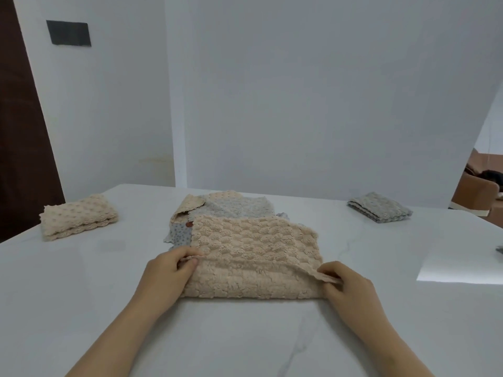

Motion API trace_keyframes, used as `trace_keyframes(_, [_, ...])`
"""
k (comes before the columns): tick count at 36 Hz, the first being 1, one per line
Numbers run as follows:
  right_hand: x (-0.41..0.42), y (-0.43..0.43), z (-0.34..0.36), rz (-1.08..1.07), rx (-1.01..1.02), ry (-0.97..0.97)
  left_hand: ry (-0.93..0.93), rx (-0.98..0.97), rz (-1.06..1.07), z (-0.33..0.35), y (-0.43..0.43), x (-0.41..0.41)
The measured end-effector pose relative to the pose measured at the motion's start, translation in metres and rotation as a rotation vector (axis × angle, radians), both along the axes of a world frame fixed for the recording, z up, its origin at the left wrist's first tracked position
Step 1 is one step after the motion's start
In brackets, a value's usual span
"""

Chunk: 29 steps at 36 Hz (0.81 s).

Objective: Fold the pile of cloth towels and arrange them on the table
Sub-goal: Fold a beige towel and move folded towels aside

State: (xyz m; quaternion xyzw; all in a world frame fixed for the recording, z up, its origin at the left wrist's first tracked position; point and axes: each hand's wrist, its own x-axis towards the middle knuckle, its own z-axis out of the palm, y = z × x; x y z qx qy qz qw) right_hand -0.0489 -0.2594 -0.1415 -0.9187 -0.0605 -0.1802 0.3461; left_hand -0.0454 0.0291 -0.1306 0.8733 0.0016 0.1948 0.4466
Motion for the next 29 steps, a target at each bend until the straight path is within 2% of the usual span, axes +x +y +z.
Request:
trace_keyframes(6, [0.0, 0.0, 0.007, 0.067, 0.405, -0.076, -0.018, -0.006, 0.017, -0.001, -0.002, 0.0])
trace_keyframes(11, [-0.002, 0.004, 0.014, 0.137, 0.488, -0.155, -0.078, -0.082, 0.033, 0.012, 0.001, -0.004])
trace_keyframes(15, [-0.006, -0.003, 0.024, 0.159, 0.56, -0.16, -0.064, -0.239, -0.028, 0.023, 0.005, -0.009])
trace_keyframes(20, [-0.009, -0.015, 0.028, 0.233, 0.642, 0.082, 0.154, -0.457, -0.181, 0.032, 0.006, -0.02])
trace_keyframes(24, [-0.011, -0.021, 0.028, 0.38, 0.73, 0.381, 0.351, -0.541, -0.308, 0.034, 0.015, -0.024])
trace_keyframes(29, [-0.015, -0.023, 0.029, 0.452, 0.782, 0.601, 0.44, -0.599, -0.399, 0.033, 0.018, -0.025])
